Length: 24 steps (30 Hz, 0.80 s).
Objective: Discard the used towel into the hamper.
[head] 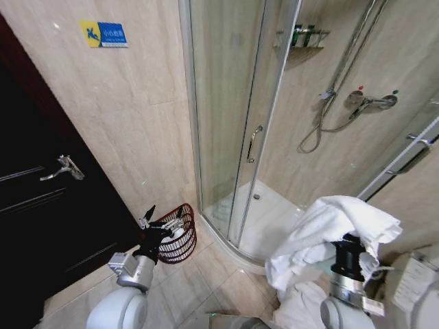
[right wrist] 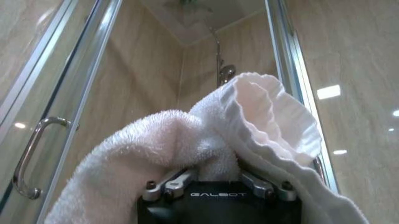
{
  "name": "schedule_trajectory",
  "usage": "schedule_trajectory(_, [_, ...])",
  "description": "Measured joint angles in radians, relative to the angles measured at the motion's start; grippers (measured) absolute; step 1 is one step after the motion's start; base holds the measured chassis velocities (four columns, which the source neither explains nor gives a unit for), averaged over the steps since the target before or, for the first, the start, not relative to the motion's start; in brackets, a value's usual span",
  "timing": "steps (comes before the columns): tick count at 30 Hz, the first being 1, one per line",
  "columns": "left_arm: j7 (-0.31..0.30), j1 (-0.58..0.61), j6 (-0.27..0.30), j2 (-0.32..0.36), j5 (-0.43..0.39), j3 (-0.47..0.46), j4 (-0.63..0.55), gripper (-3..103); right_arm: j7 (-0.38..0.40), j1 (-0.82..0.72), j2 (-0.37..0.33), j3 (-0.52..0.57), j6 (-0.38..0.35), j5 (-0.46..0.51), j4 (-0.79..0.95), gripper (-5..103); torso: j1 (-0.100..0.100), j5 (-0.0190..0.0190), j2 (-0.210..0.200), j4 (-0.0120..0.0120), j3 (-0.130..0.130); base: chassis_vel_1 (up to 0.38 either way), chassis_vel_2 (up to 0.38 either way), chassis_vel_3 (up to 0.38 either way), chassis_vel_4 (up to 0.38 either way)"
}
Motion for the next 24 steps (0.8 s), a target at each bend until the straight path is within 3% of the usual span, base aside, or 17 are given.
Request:
schedule_trajectory(11, [0.000,0.000,0.000,0.000,0.000,0.000,0.000,100,-0.029,-0.030,0.007,-0.017,0.007,0.018,0.003,7,0.000,0.0000,0.000,0.0000,0.000,0.000,0.000,0.000,0.000])
schedule_trajectory(24, [0.000,0.000,0.000,0.000,0.000,0.000,0.000,100,-0.039,-0.066,0.019,-0.025,0.076,-0.013,-0.034,7,0.000,0.0001,0.000,-0.0001,0.000,0.000,0.000,0.000,0.000])
